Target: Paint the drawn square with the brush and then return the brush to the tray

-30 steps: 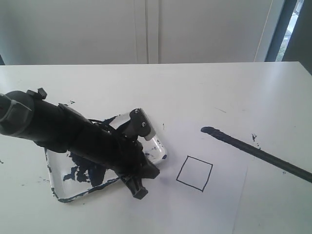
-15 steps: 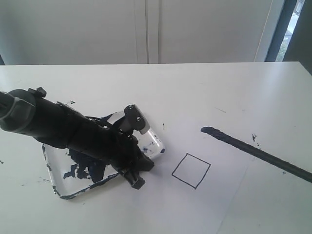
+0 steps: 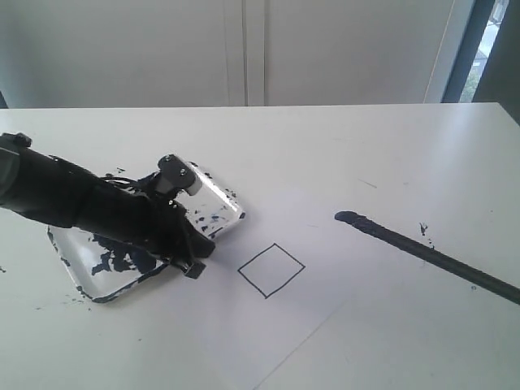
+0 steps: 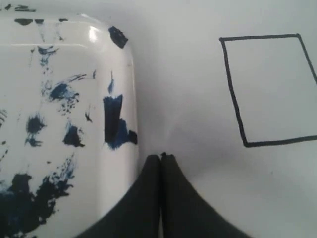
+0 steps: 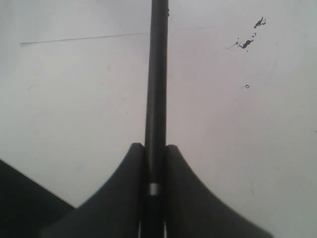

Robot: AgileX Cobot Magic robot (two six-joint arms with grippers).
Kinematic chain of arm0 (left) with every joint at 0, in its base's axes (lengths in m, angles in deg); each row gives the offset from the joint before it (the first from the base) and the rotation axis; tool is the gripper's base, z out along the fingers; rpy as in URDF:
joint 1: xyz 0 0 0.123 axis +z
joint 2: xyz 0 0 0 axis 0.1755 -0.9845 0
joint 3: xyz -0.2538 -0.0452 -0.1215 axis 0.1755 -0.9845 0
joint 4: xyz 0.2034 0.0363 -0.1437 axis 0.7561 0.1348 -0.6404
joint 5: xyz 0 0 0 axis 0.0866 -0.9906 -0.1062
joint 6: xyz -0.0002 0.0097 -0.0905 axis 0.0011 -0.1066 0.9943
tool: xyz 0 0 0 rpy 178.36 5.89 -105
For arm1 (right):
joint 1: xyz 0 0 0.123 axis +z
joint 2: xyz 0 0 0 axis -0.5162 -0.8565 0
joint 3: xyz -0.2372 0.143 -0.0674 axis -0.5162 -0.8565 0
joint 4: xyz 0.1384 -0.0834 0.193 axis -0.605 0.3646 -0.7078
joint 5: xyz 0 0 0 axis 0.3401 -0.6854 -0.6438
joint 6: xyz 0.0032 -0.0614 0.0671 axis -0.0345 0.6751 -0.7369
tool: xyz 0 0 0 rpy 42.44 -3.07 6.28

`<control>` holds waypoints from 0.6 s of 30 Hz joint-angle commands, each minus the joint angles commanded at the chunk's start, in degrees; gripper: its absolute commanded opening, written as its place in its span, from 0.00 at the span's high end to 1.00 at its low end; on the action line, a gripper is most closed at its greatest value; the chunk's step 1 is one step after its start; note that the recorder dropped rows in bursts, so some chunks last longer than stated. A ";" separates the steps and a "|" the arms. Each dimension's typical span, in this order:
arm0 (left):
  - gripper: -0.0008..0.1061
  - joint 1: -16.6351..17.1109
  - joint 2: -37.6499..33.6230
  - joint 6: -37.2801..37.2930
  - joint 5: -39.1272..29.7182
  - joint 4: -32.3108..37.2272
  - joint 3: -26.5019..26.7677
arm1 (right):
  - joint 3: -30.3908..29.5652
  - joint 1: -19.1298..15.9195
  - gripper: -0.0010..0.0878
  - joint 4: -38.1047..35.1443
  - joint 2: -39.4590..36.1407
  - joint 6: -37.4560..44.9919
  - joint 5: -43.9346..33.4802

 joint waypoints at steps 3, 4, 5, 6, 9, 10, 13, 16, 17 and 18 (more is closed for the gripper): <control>0.99 -0.11 1.63 2.81 -2.73 2.97 0.00 | 0.00 0.00 0.99 -0.25 0.00 0.00 0.00; 0.99 -0.11 2.24 3.26 -5.02 3.80 0.00 | 0.00 0.00 0.99 -0.37 0.00 0.00 0.00; 0.99 -0.11 2.82 3.56 -7.38 4.58 0.00 | 0.00 0.00 0.99 -0.48 0.00 0.00 0.00; 0.99 -0.11 3.27 4.54 -9.31 5.40 0.00 | 0.00 0.00 0.99 -0.78 -0.25 0.00 0.00; 0.99 -0.67 3.68 10.26 -12.22 6.44 0.00 | 0.00 0.00 0.99 -1.42 -1.23 0.00 0.00; 0.99 -1.21 3.68 12.08 -12.23 7.94 -0.08 | 0.00 0.00 0.99 -1.47 -1.93 0.00 0.00; 0.99 -4.14 3.68 13.59 -9.45 12.47 -1.61 | 0.00 0.00 0.99 -1.89 -3.95 0.00 0.89; 0.99 -7.21 3.68 15.22 -3.84 14.70 -3.76 | 0.00 0.00 0.99 -2.78 -6.31 0.74 2.96; 0.97 -7.85 3.68 15.32 -2.07 14.96 -4.30 | 0.00 0.00 0.99 -3.15 -7.10 1.20 3.98; 0.94 -8.52 3.68 15.32 -0.51 14.96 -4.97 | 0.00 0.00 0.99 -3.42 -7.77 1.53 4.81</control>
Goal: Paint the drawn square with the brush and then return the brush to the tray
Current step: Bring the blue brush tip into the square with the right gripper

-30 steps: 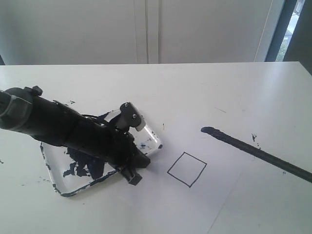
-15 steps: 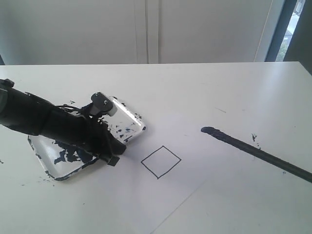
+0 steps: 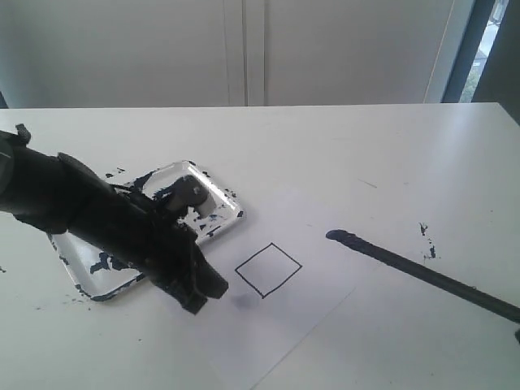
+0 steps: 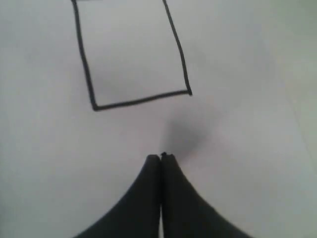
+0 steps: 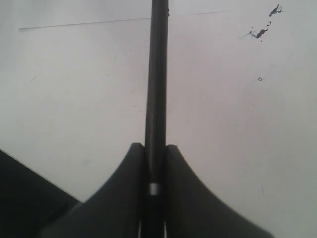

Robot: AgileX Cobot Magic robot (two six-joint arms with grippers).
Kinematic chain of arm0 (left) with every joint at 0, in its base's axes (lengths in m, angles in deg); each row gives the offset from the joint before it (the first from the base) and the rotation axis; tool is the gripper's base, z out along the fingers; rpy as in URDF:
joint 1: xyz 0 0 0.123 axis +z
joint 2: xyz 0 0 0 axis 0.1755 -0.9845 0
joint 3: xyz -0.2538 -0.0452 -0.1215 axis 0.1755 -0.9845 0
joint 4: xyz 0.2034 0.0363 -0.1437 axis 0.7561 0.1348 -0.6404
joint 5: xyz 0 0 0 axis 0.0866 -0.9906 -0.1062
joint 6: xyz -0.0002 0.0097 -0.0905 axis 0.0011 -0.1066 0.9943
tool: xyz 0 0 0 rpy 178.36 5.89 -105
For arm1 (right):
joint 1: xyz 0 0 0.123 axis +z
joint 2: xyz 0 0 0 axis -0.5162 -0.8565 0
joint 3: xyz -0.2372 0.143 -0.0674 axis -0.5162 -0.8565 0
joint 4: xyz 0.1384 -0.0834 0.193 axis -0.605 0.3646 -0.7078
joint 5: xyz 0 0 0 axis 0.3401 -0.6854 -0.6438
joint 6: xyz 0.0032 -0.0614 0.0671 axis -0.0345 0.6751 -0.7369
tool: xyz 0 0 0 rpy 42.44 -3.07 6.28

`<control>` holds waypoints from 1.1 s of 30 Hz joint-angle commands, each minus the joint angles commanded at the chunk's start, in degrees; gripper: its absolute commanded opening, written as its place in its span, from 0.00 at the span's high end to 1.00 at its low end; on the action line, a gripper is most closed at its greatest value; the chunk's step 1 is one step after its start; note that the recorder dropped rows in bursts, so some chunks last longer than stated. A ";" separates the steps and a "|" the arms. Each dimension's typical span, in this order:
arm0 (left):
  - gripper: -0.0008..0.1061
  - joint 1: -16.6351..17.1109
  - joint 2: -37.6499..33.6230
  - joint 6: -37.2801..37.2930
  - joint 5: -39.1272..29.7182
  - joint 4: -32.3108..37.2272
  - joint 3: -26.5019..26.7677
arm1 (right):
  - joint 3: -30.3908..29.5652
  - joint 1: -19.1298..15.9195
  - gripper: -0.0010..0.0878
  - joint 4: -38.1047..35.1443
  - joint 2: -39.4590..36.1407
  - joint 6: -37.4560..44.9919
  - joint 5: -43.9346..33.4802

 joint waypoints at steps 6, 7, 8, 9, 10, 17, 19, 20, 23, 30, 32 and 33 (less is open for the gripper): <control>0.73 -0.57 0.00 0.78 2.45 0.00 -1.60 | 0.00 0.00 0.99 -0.27 -5.53 0.42 4.52; 0.72 -0.57 0.00 0.78 2.45 0.00 -1.70 | 0.00 0.00 0.99 -0.27 -6.61 0.54 5.02; 0.72 -0.57 0.00 1.13 2.08 0.00 -1.70 | 0.00 0.00 0.99 -0.27 -8.72 1.23 6.19; 0.72 -0.57 0.00 1.13 1.75 0.11 -1.70 | 0.00 0.00 0.99 -0.27 -9.55 1.61 6.75; 0.72 -0.57 0.00 2.05 1.78 1.04 -2.41 | 0.00 0.00 0.99 -0.27 -11.50 1.95 8.01; 0.72 -0.57 0.00 2.44 4.37 1.37 -8.89 | 0.00 0.00 0.99 -2.29 -18.06 2.34 15.49; 0.72 -0.57 0.00 2.44 5.24 0.58 -9.30 | 0.00 0.00 0.99 -5.25 -20.11 4.10 16.73; 0.72 -0.57 0.00 2.44 5.43 0.46 -9.30 | 0.00 0.00 0.99 -6.72 -20.62 5.35 17.21; 0.72 -0.57 0.00 2.44 5.53 0.34 -9.30 | 0.00 0.00 0.99 -7.75 -21.79 5.47 17.90; 0.72 -0.57 0.00 2.44 7.28 -3.55 -9.30 | 0.00 0.00 0.99 -9.05 -21.89 5.47 17.47; 0.72 -0.57 0.00 2.44 7.28 -3.69 -9.30 | 0.00 0.00 0.99 -9.32 -21.89 5.37 16.91; 0.72 -0.57 0.00 2.79 7.28 -4.05 -9.30 | 0.00 0.00 0.99 -9.67 -21.89 5.37 16.63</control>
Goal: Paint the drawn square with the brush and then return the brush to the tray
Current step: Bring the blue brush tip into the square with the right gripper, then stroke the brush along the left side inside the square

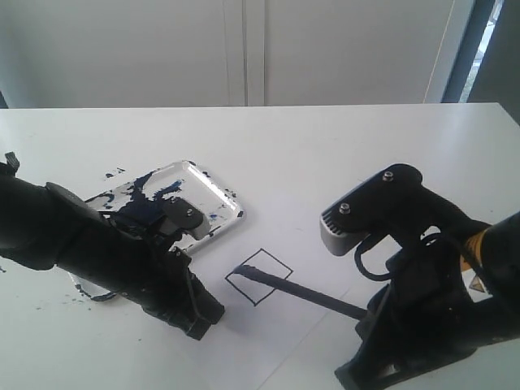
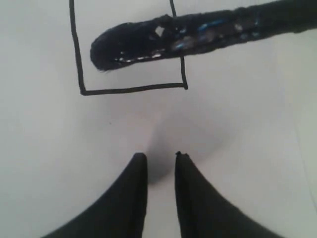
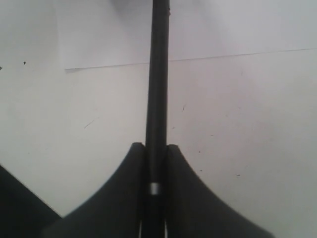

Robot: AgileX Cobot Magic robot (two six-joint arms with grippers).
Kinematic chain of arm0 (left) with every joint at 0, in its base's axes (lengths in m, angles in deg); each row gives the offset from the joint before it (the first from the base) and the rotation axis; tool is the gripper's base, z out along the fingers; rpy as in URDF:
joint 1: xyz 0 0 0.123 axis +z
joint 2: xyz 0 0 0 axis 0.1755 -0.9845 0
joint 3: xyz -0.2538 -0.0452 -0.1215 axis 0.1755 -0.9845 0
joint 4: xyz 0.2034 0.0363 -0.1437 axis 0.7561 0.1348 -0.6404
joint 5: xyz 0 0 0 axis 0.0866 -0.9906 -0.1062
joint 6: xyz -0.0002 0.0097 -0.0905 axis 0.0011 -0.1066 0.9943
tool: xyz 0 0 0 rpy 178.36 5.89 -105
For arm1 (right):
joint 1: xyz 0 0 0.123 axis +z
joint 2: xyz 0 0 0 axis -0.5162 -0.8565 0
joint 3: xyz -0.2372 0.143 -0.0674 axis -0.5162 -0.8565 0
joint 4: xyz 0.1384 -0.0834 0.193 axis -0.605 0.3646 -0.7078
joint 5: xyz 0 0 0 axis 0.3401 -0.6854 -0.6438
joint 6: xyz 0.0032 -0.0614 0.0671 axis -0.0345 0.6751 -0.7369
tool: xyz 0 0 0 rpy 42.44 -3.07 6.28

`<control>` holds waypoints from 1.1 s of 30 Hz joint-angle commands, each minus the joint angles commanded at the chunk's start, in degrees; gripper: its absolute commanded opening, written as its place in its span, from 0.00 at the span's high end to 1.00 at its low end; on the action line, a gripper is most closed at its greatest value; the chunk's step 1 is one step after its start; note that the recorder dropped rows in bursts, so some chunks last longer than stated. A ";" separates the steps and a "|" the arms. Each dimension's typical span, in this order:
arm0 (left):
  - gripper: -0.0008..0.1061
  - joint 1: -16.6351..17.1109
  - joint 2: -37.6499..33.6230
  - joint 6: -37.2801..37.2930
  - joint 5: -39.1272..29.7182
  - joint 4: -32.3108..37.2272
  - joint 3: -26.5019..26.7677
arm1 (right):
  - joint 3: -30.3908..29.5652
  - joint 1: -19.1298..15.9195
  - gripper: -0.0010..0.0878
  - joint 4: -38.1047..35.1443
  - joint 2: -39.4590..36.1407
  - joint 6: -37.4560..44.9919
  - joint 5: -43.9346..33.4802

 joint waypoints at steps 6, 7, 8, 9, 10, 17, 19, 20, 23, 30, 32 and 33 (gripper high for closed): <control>0.72 0.00 0.00 0.53 0.64 -0.27 0.00 | 0.00 0.00 0.99 0.00 0.00 0.00 -0.04; 0.72 0.00 0.00 0.53 0.64 -0.27 0.00 | 0.00 0.00 0.99 -0.10 0.00 0.00 -0.06; 0.72 0.00 0.00 0.53 0.64 -0.27 0.00 | 0.00 0.00 0.99 -0.09 0.00 0.00 0.11; 0.72 0.00 0.00 0.53 0.64 -0.27 0.00 | 0.00 0.00 0.99 -0.09 -0.15 0.00 0.22; 0.72 0.00 0.00 0.53 0.64 -0.27 0.00 | 0.00 0.00 0.99 -0.09 -0.40 0.00 0.29; 0.72 0.00 0.00 0.53 0.64 -0.27 0.00 | 0.00 0.00 0.99 -0.09 -1.95 0.00 2.08; 0.72 0.00 0.00 0.53 0.64 -0.27 0.00 | 0.00 0.00 0.99 -0.09 -1.95 0.00 2.36; 0.72 0.00 0.00 0.53 0.64 -0.27 0.00 | 0.00 0.00 0.99 -0.09 -1.95 -0.10 2.34; 0.72 0.00 0.00 0.53 0.64 -0.27 0.00 | 0.00 0.00 0.99 0.00 -1.95 -0.10 2.12; 0.72 0.00 0.00 0.53 0.63 -0.06 0.00 | 0.00 0.00 0.99 2.39 -1.95 -0.94 1.87; 0.72 0.00 0.00 0.53 0.63 -0.06 0.00 | 0.00 0.00 0.99 4.05 -1.95 -2.44 1.87; 0.72 0.00 0.00 0.53 0.63 -0.06 0.00 | 0.00 0.00 0.99 4.55 -1.95 -3.07 1.87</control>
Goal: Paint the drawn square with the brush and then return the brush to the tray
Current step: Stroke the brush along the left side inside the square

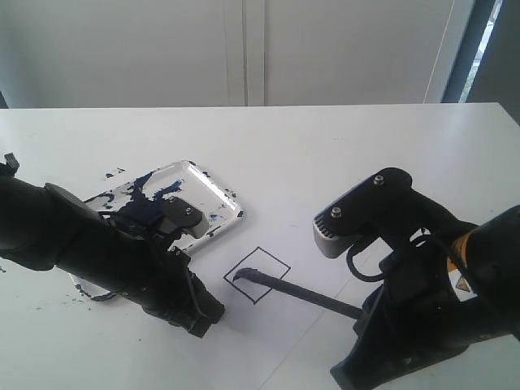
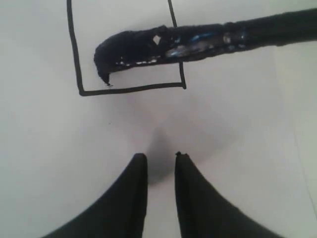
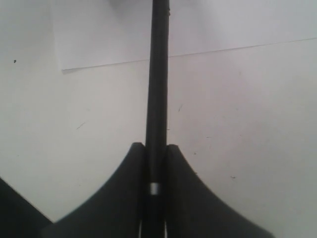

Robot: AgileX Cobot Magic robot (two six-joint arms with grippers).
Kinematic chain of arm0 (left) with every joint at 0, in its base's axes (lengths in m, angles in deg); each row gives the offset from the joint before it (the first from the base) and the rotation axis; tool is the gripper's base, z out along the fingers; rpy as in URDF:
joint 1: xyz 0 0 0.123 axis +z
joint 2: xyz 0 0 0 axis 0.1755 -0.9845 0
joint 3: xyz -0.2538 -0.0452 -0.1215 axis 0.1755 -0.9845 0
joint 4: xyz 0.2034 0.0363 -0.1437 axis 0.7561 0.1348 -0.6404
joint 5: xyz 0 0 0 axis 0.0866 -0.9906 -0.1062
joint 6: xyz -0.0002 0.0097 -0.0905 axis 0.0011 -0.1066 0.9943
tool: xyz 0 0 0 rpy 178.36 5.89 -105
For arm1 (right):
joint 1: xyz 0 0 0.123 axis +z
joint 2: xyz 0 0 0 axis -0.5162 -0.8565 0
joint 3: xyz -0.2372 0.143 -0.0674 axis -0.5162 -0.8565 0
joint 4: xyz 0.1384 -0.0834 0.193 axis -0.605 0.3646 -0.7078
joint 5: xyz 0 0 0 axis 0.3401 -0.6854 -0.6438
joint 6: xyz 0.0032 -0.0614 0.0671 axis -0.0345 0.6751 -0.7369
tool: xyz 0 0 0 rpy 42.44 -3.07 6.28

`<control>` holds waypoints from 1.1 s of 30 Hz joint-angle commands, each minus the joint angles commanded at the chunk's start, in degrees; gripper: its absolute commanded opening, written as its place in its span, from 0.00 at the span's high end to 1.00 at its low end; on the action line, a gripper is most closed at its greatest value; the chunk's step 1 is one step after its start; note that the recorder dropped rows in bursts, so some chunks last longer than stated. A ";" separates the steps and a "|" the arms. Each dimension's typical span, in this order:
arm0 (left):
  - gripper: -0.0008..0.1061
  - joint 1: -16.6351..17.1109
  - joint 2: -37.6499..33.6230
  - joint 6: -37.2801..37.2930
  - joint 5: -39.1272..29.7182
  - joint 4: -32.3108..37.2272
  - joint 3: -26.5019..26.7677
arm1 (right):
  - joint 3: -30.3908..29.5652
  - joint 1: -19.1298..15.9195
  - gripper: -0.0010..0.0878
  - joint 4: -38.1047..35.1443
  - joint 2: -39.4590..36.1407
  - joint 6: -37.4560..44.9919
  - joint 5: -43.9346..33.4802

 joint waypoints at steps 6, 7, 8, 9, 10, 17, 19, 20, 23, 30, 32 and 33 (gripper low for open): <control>0.70 0.00 -0.10 -2.29 -0.11 0.13 0.00 | 0.00 0.00 0.99 0.70 0.00 -0.31 0.23; 0.67 0.00 -0.10 -3.03 -0.33 0.13 0.00 | 0.00 0.00 0.99 0.70 0.00 -0.31 0.23; 0.65 0.00 -0.10 -3.87 -0.69 0.22 0.00 | 0.00 0.00 0.99 0.70 0.00 -0.31 0.23; 0.61 0.00 -0.10 -4.77 -0.88 0.22 0.00 | 0.00 0.00 0.99 0.46 0.00 -0.20 -0.06; 0.59 0.00 -0.10 -5.56 -1.10 0.22 0.00 | 0.00 0.00 0.99 -0.11 0.00 0.21 -0.32; 0.55 0.00 -0.10 -7.13 -0.62 0.22 0.00 | 0.00 0.00 0.99 -1.86 0.00 2.51 -2.21; 0.55 0.00 -0.10 -7.62 -0.76 0.22 0.00 | 0.00 0.00 0.99 -2.25 0.00 2.80 -2.21; 0.55 0.00 -0.10 -8.83 -1.00 0.22 0.00 | 0.00 0.00 0.99 -2.24 0.00 2.90 -2.21; 0.55 0.00 -0.58 -10.54 -0.76 0.22 0.00 | 0.00 0.00 0.99 -2.24 0.00 2.90 -2.09; 0.55 0.00 -2.39 -10.81 0.30 3.76 0.00 | 0.00 0.00 0.99 -2.24 1.60 2.90 -1.91; 0.55 0.00 -2.26 -10.17 0.42 3.76 0.00 | 0.00 0.00 0.99 -2.24 2.16 2.90 -1.91; 0.55 0.00 -1.94 -10.17 0.65 3.87 -0.24 | 0.00 0.00 0.99 -2.24 2.27 2.90 -2.02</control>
